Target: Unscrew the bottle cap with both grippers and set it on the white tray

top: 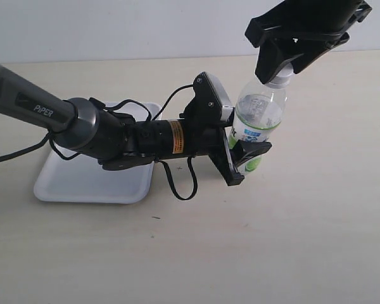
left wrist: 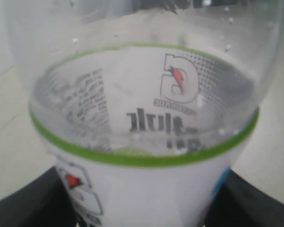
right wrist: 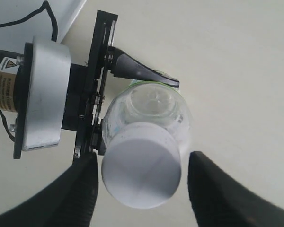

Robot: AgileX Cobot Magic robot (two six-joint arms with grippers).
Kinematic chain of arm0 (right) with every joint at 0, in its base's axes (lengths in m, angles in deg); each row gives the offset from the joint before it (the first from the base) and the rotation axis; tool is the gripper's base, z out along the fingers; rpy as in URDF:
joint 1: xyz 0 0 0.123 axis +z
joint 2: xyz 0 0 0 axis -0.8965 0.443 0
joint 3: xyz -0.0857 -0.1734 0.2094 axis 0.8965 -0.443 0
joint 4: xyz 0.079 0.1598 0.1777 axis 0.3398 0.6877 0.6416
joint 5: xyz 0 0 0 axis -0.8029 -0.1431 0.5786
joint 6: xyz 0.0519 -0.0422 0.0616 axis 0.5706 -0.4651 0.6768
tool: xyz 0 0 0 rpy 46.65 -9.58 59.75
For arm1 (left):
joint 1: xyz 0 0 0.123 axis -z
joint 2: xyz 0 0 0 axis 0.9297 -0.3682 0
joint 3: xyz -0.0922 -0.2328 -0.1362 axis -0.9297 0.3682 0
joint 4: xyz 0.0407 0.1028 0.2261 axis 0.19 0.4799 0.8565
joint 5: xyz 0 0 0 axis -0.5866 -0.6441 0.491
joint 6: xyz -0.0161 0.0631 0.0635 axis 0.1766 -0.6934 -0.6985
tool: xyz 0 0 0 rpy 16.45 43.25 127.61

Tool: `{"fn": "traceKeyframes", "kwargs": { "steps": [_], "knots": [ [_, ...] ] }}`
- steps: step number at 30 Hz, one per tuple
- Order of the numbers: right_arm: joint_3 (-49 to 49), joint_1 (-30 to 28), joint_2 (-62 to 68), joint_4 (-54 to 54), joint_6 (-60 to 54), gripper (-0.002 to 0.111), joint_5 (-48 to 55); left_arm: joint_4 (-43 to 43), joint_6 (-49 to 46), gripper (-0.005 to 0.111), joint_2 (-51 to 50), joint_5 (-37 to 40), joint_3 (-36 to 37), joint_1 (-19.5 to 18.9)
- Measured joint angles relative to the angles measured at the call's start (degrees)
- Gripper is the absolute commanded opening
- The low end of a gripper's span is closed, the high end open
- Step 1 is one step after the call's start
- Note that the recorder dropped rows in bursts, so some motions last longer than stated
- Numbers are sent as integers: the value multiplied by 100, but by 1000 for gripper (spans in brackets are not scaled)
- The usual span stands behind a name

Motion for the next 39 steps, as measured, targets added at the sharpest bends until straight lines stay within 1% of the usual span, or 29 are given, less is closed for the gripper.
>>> {"fn": "traceKeyframes", "kwargs": {
  "steps": [1, 3, 5, 8, 9, 14, 17, 28, 39],
  "knots": [
    [0, 0, 0, 0, 0, 52, 0, 0, 0, 0, 0, 0, 0, 0],
    [0, 0, 0, 0, 0, 44, 0, 0, 0, 0, 0, 0, 0, 0],
    [0, 0, 0, 0, 0, 29, 11, 0, 12, 0, 0, 0, 0, 0],
    [0, 0, 0, 0, 0, 4, 11, 0, 22, 0, 0, 0, 0, 0],
    [0, 0, 0, 0, 0, 0, 11, 0, 36, 0, 0, 0, 0, 0],
    [0, 0, 0, -65, -233, 0, 11, 0, 58, 0, 0, 0, 0, 0],
    [0, 0, 0, -86, -738, 0, 2, 0, 81, 0, 0, 0, 0, 0],
    [0, 0, 0, -72, -4272, 0, -48, 0, 99, 0, 0, 0, 0, 0],
    [0, 0, 0, -38, -6950, 0, -137, 0, 122, 0, 0, 0, 0, 0]
  ]
}}
